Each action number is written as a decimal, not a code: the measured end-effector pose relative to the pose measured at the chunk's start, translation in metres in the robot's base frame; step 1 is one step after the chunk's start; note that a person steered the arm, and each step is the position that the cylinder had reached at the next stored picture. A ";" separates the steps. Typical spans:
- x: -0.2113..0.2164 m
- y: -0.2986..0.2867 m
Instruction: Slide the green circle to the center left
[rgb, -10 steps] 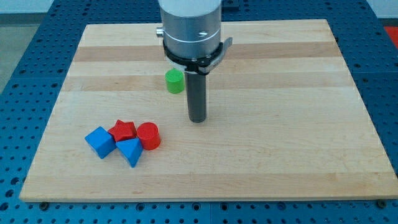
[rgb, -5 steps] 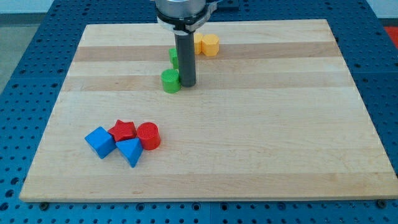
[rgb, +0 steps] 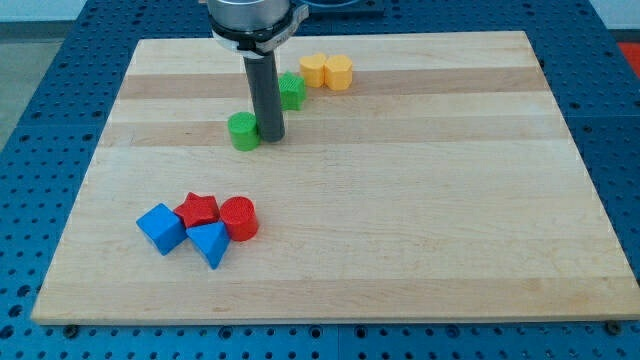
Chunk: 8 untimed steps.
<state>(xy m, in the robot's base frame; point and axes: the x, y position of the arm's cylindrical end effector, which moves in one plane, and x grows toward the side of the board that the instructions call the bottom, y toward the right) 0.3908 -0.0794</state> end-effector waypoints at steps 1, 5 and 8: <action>0.000 -0.004; -0.022 -0.019; -0.037 -0.022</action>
<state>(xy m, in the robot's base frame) 0.3538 -0.1018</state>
